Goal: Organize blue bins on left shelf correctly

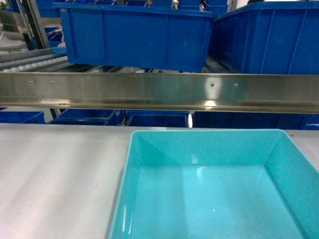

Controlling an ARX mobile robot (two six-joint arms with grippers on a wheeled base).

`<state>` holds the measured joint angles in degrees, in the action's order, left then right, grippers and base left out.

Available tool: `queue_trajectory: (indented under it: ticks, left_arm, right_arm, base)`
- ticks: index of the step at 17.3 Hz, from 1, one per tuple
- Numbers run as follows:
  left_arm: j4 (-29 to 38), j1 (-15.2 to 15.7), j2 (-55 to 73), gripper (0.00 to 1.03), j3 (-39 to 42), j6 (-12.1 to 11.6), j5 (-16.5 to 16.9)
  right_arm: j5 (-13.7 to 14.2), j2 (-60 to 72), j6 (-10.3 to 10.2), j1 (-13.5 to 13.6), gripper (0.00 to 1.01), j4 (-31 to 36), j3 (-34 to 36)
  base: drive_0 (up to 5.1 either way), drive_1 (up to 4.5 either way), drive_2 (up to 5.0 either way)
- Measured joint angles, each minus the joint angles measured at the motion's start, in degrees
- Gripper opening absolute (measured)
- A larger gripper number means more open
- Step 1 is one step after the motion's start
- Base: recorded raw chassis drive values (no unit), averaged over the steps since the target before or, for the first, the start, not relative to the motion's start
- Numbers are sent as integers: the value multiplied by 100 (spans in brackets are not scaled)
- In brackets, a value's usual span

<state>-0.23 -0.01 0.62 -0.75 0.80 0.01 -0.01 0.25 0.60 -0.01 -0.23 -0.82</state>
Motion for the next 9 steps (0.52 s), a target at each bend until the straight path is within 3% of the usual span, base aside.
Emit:
queue_trajectory:
  ticks: [9]
  left_arm:
    - [2,0,0,98,0,0,0]
  right_arm:
    - [0,2,0,0,98,2,0]
  base:
    - [0,0,0]
